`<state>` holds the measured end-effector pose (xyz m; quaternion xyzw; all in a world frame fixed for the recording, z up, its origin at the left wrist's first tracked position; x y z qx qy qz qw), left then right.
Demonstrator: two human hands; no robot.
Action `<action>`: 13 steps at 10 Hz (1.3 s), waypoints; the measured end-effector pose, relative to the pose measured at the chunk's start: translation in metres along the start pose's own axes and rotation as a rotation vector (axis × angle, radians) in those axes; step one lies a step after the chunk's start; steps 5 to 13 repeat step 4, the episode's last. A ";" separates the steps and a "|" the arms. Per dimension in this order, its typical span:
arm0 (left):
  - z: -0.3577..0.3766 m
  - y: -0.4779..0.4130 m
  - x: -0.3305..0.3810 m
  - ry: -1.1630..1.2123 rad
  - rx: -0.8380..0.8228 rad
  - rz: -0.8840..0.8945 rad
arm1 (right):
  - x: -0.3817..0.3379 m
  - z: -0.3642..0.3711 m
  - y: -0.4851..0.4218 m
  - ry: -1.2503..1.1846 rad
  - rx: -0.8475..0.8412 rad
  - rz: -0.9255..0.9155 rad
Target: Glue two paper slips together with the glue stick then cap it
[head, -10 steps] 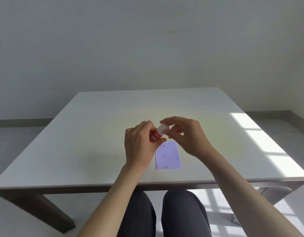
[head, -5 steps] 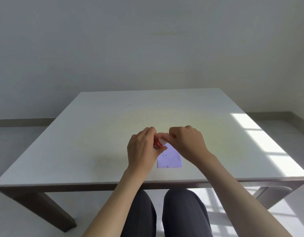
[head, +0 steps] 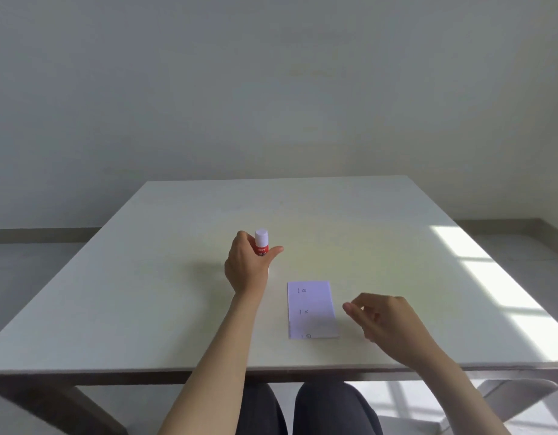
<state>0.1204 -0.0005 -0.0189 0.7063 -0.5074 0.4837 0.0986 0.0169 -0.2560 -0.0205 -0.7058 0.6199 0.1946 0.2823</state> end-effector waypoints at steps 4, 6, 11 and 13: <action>0.014 0.009 -0.016 -0.021 -0.111 -0.002 | -0.006 0.004 -0.005 -0.083 0.017 -0.009; 0.014 0.009 -0.016 -0.021 -0.111 -0.002 | -0.006 0.004 -0.005 -0.083 0.017 -0.009; 0.014 0.009 -0.016 -0.021 -0.111 -0.002 | -0.006 0.004 -0.005 -0.083 0.017 -0.009; 0.014 0.009 -0.016 -0.021 -0.111 -0.002 | -0.006 0.004 -0.005 -0.083 0.017 -0.009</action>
Point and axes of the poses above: each hand's wrist, its own y-axis away from the middle knuckle, its own z-axis out of the palm, x = y × z, the point moved 10 cm from there along -y, towards the middle knuckle, and after that the axes turned 2 degrees about x, right-handed, at the moved point
